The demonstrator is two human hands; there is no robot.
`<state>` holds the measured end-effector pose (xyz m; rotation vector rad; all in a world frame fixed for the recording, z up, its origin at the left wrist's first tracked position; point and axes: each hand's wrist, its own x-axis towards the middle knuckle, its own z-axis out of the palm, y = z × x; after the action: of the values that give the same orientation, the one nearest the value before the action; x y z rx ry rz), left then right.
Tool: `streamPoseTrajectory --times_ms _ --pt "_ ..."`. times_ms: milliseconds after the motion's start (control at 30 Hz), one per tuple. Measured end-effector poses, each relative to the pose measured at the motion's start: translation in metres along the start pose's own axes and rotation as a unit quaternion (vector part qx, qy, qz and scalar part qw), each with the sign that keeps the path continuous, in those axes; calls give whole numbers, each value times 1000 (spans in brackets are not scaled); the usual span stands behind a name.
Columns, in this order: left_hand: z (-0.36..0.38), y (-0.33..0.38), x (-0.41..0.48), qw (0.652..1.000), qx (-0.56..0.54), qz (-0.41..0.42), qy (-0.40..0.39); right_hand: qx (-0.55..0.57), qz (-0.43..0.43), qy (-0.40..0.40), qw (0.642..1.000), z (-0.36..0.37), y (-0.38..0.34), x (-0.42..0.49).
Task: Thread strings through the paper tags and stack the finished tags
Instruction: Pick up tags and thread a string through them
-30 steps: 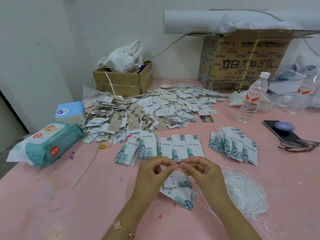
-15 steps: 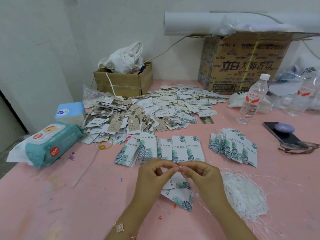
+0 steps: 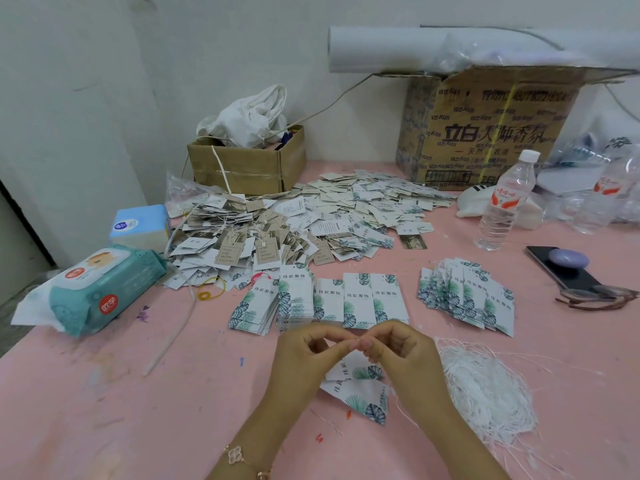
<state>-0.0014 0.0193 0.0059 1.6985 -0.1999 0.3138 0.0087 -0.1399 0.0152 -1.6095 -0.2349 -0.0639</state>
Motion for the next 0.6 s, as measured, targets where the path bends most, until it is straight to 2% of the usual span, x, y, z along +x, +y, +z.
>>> streamPoseTrajectory --times_ms 267,600 --pt "-5 -3 2 1000 -21 -3 -16 11 7 -33 999 -2 2 0" --pt "-6 0 3 993 -81 -53 -61 63 41 -90 993 -3 0 0"
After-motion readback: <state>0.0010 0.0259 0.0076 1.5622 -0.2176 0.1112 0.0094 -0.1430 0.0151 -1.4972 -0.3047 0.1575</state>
